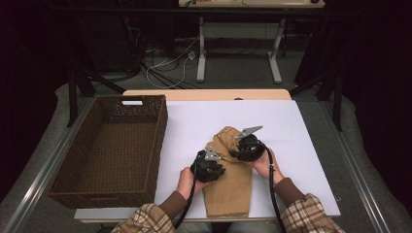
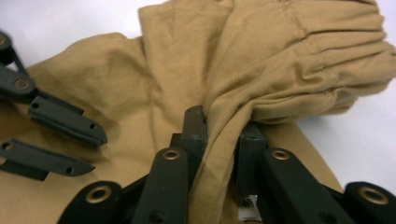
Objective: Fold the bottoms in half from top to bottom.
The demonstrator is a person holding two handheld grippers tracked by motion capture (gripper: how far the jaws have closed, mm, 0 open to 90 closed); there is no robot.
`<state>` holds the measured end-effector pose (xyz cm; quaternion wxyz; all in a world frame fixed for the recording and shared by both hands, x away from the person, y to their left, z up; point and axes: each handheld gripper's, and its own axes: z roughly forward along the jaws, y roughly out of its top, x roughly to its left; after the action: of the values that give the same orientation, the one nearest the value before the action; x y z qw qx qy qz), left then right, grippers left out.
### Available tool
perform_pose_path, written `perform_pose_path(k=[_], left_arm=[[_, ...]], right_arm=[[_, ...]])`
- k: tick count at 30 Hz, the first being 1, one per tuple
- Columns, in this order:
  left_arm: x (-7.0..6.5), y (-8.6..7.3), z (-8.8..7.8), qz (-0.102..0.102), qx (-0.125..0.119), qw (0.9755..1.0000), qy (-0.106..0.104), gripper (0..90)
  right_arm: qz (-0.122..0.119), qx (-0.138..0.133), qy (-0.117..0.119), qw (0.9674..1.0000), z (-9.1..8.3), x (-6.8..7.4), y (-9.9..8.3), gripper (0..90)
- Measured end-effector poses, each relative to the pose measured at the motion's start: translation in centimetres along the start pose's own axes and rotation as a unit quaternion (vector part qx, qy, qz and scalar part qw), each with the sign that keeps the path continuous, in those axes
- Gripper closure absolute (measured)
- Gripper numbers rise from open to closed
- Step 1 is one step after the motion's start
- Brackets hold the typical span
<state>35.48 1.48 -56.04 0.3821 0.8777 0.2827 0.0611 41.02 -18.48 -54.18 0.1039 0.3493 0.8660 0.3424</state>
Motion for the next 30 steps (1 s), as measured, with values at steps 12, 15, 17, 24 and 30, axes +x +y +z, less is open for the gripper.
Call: perform_pose_path(k=[12,15,17,24,30], left_arm=[[0.0,0.0,0.0,0.0,0.0,1.0,-0.001,76.6],[0.0,0.0,0.0,0.001,-0.002,1.0,0.001,76.6],[0.0,0.0,0.1,0.0,-0.002,1.0,0.001,76.6],[0.0,0.0,0.1,-0.001,-0.003,1.0,0.0,76.6],[0.0,0.0,0.1,0.0,-0.003,1.0,-0.001,76.6]], right_arm=[[0.038,0.005,-0.008,0.9992,-2.8,-1.8,1.5,34.2],[0.043,-0.012,-0.017,0.9989,-3.7,-2.5,2.0,33.1],[0.044,-0.023,-0.027,0.9984,-3.9,-2.8,2.4,34.8],[0.061,-0.046,-0.066,0.9949,-3.0,-4.5,5.2,49.6],[0.081,0.02,-0.074,0.9938,0.9,-6.3,6.5,44.6]])
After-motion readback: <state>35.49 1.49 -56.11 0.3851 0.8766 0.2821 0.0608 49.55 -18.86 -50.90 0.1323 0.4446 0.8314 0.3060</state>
